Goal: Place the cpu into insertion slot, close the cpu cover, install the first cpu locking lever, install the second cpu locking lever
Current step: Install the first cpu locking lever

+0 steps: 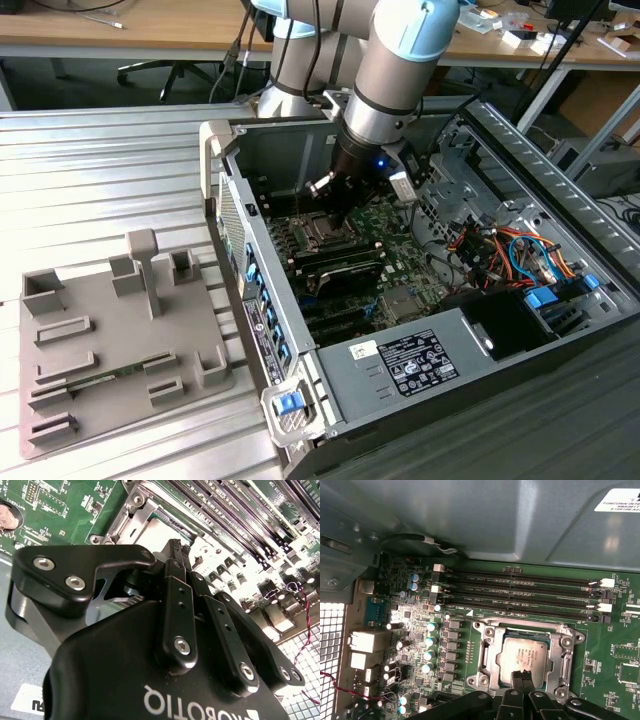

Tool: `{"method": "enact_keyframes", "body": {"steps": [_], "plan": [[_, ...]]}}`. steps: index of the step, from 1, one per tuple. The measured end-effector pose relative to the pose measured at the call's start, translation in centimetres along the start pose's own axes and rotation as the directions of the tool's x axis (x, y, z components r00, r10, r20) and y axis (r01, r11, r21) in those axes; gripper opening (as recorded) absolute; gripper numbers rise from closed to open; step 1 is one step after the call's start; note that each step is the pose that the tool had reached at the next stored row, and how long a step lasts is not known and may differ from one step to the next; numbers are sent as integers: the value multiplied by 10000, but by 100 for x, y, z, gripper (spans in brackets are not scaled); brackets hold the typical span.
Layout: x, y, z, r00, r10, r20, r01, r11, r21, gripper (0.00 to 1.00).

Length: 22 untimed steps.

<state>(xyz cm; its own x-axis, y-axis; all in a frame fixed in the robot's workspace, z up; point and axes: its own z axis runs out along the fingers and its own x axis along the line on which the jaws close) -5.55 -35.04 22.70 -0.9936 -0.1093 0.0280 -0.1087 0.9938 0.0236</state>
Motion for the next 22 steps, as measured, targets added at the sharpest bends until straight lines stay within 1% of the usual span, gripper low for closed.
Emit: {"method": "enact_keyframes", "body": {"steps": [22], "plan": [[46, 5, 1, 10000, 1, -1, -1, 10000, 0, 11]]}}
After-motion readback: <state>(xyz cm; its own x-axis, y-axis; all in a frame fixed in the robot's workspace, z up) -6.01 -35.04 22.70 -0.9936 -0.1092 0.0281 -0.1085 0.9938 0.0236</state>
